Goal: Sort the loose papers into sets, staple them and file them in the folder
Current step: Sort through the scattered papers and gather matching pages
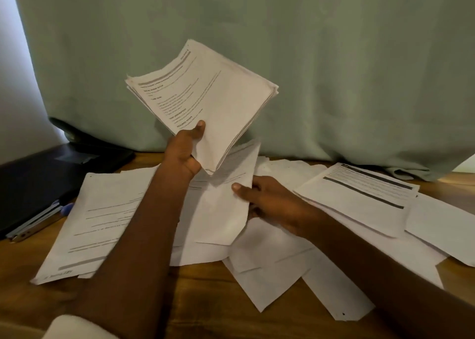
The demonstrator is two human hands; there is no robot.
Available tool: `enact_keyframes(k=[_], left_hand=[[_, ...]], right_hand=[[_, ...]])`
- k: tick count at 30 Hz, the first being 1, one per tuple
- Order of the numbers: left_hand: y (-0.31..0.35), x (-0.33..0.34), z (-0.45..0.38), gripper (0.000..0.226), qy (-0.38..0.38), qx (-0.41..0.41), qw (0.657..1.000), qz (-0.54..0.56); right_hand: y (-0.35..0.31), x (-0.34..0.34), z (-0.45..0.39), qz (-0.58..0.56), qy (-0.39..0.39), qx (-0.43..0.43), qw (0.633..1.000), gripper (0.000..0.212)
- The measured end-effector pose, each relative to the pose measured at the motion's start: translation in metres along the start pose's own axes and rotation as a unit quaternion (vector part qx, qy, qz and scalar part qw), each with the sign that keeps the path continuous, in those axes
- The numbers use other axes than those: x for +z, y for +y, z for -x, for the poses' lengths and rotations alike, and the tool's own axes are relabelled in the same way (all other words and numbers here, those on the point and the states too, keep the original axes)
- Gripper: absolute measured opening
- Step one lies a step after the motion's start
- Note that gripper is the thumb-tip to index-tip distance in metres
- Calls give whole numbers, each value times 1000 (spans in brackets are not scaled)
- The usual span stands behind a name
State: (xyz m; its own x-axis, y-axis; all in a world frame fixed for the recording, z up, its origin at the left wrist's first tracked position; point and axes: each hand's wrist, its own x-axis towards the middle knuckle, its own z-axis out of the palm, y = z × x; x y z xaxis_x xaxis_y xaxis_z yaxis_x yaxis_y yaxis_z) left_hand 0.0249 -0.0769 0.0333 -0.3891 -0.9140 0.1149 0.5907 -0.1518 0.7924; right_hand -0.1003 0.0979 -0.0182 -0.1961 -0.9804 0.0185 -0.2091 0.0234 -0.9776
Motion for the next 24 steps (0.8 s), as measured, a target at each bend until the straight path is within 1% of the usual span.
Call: enact_keyframes(k=[1,2,3,4,5,6,7,8,9,11,12,13,14,15,17,19,20,21,22,23,24], left_hand=[[-1,-1,-1,25,2,-4,1000,-7],[-3,-1,-3,21,4,-10,1000,-12],[-3,-2,-4,18,6,-16,1000,-15],[-5,-2,-5,18,7,-22,1000,-19],[-6,-3,-6,18,8,-26,999,-24],[-8,-3,-7,17,10,-30,999,-30],[-10,-2,-6,16,13,-34,999,-35],[-11,-3,-6,17,18,-38,998,-39],[-13,-2,-6,21,28,-41,998,-44],[-17,-2,-6,35,48,-43,996,-54],[-19,-2,-6,39,52,-42,996,-55],[-20,-2,-5,40,53,-42,996,-57],[-21,-2,-4,41,50,-44,996,-61],[-21,-1,-3,41,48,-46,996,-66],[-19,1,-3,37,48,-50,995,-78],[-13,5,-2,24,48,-64,993,-90],[-9,8,0,16,44,-72,992,-91],[-7,12,2,11,36,-77,992,-90],[-6,16,4,10,30,-79,992,-90],[-7,21,7,13,26,-78,992,-92],[-10,26,10,21,24,-78,992,-93]], right_hand=[[0,1,0,78,28,-2,997,35],[0,-3,-2,148,78,-5,986,44],[-1,-10,-3,202,137,-18,970,51],[0,-21,-3,243,193,-41,950,53],[1,-34,-2,287,239,-62,926,50],[3,-51,0,348,274,-62,894,41],[5,-67,3,414,289,-45,862,35],[8,-80,6,469,284,-16,836,35],[13,-91,8,498,266,16,825,42],[24,-100,10,508,218,77,830,69],[27,-100,10,515,199,96,828,82],[29,-100,8,525,188,106,823,91],[30,-99,6,527,184,107,822,94],[31,-97,3,521,182,102,828,91],[31,-97,-1,482,184,92,852,76],[32,-101,-4,435,193,91,875,62],[33,-102,-5,421,195,91,881,61],[34,-102,-5,418,197,90,882,65],[34,-100,-4,427,196,89,878,74],[34,-97,-3,446,188,91,870,87],[34,-94,-2,469,173,98,861,101]])
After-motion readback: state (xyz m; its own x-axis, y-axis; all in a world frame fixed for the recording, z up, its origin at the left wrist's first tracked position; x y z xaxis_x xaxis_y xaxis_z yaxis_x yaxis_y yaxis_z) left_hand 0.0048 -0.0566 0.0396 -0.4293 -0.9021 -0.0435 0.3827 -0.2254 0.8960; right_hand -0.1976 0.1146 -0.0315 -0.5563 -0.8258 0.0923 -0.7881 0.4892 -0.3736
